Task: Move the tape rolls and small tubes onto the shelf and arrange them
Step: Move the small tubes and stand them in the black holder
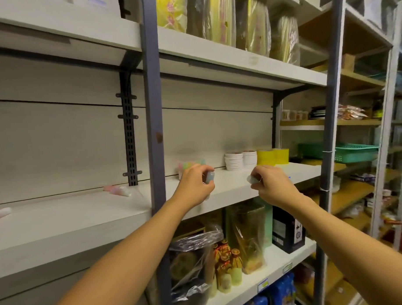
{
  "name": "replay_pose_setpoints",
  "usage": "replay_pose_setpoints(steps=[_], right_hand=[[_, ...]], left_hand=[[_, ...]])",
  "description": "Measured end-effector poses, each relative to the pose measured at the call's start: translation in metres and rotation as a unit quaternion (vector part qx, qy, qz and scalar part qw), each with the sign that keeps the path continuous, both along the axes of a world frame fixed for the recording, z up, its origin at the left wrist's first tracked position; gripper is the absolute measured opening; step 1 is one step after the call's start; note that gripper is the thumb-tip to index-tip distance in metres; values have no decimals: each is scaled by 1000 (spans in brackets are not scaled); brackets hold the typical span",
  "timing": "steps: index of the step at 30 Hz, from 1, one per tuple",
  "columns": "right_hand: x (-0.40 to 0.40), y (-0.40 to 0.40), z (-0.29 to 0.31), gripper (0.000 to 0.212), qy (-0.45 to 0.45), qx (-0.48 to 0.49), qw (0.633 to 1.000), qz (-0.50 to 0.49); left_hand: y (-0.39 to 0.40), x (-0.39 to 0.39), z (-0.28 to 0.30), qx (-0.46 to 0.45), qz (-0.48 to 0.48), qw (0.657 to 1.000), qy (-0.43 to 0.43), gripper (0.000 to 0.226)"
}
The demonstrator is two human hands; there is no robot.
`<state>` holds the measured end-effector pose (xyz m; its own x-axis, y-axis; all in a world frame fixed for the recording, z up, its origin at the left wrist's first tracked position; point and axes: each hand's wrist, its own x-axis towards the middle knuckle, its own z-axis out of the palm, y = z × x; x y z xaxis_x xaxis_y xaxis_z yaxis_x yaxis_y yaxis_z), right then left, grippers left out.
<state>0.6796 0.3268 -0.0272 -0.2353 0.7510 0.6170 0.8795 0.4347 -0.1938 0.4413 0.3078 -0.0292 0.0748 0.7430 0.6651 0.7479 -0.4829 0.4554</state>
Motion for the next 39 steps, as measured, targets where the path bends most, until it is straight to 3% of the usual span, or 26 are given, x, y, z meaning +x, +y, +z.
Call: replay_pose_setpoints(steps=[14, 26, 31, 39], right_hand=[[12, 131, 18, 21, 4, 44, 998, 50], [-15, 233, 21, 9, 88, 70, 981, 160], [-43, 266, 15, 7, 110, 39, 960, 254], [-76, 306, 18, 27, 153, -40, 936, 313]], left_hand=[[139, 30, 23, 29, 59, 996, -57, 36], [200, 9, 39, 39, 109, 993, -21, 31], [216, -3, 31, 25, 142, 990, -2, 30], [240, -7, 29, 16, 200, 979, 39, 32]])
